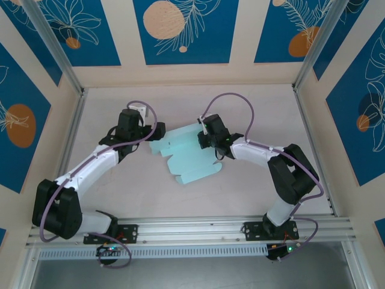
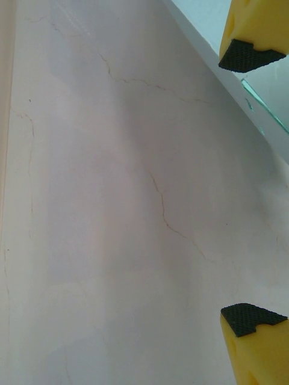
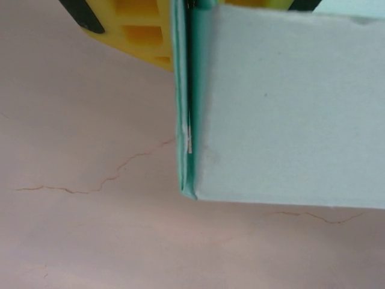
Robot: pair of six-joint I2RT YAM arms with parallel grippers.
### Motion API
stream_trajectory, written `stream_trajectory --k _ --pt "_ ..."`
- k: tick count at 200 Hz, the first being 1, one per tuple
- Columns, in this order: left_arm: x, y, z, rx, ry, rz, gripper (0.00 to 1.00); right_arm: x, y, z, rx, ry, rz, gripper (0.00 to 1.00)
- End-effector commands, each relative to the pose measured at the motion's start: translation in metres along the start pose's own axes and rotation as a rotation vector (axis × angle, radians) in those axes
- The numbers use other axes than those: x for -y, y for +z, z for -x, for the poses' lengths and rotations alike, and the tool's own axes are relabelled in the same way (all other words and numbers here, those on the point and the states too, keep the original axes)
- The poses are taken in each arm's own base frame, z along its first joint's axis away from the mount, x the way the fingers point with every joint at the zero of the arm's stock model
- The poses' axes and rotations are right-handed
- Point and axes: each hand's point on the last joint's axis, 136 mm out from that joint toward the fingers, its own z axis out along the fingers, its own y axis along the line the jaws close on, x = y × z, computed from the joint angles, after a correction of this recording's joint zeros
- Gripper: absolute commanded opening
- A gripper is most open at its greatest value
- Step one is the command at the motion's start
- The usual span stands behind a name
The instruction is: Fold the paper box
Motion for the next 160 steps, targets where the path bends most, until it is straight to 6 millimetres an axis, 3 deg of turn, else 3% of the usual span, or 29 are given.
stream_trajectory --k 1,60,123,160 --pt "-0.005 -0.002 0.002 0.012 -0.011 0.019 1.00 0.001 -0.002 0.020 0.043 0.028 -0.022 0.12" --pt "-0.019 0.009 -0.033 -0.089 0.002 0.067 1.00 0.001 0.003 0.019 0.034 0.029 -0.020 0.12" --pt "-0.023 0.002 -0.041 -0.114 0.028 0.080 1.00 0.003 0.006 0.019 0.030 0.036 -0.019 0.12" --pt "-0.025 0.009 -0.051 -0.146 0.038 0.084 1.00 0.001 0.006 0.019 0.029 0.041 -0.006 0.12"
